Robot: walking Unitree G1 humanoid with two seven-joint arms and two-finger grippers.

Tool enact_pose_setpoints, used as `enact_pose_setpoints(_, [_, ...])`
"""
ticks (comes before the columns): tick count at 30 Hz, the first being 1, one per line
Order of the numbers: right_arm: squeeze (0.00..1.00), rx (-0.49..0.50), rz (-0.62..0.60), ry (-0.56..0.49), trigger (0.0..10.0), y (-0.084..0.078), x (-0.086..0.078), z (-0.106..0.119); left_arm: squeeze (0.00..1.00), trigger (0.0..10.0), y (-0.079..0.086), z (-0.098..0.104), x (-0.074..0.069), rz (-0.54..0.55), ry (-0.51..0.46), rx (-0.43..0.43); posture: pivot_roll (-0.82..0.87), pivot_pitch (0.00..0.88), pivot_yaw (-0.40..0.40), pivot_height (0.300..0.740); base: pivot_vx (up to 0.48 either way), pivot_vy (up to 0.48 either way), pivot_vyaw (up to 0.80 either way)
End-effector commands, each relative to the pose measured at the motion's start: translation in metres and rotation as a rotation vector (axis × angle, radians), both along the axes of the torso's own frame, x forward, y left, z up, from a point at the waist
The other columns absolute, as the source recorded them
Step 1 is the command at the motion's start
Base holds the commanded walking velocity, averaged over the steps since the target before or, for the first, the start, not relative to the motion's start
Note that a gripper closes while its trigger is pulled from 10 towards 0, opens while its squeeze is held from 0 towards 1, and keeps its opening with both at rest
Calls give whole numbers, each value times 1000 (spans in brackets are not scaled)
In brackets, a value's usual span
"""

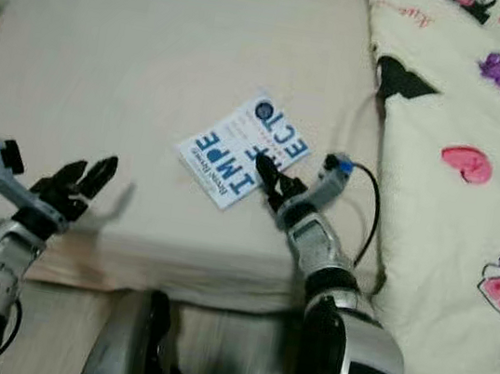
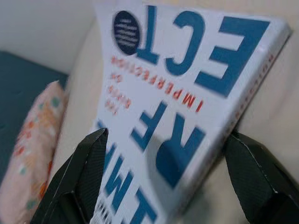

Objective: Clean up the room

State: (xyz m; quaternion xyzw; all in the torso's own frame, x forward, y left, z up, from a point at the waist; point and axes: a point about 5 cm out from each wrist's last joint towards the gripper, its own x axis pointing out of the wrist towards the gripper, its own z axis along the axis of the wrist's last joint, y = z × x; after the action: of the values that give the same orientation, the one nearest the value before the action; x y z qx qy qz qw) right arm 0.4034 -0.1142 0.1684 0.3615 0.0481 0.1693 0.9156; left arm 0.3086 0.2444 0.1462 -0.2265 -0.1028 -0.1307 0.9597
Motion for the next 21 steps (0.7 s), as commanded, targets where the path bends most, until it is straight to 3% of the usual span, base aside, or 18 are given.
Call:
enact_pose_setpoints(1, [0,20,-16,69,10000,1,-2,-10,0,10000,8,0,-9,14,33,5,211,408,150,461,0,0,0])
enact_pose_setpoints(6, [0,19,-56,111,10000,2,2,-5,0,10000,5,5,-13,-5,42,14,233,403,161,461,0,0,0])
enact_pose_setpoints(10, [0,137,-40,77,10000,4,3,1,0,10000,4,10,-14,-14,37,17,248,401,160,461,0,0,0])
enact_pose_setpoints(11, [0,216,-24,43,10000,6,3,6,0,10000,4,12,-14,-16,36,18,256,395,159,461,0,0,0])
enact_pose_setpoints(12, [0,249,-3,11,4118,7,2,8,0,10000,4,13,-14,-18,34,19,260,390,159,461,0,0,0])
enact_pose_setpoints(13, [0,249,-3,11,4118,7,2,8,0,10000,4,13,-14,-18,34,19,260,390,159,461,0,0,0])
enact_pose_setpoints(14, [0,255,17,-8,0,9,2,9,0,10000,4,15,-15,-18,31,19,260,390,159,461,0,0,0])
enact_pose_setpoints(21, [0,186,46,-4,0,13,2,11,0,10000,-2,20,-15,-22,24,-27,266,345,136,461,0,0,0])
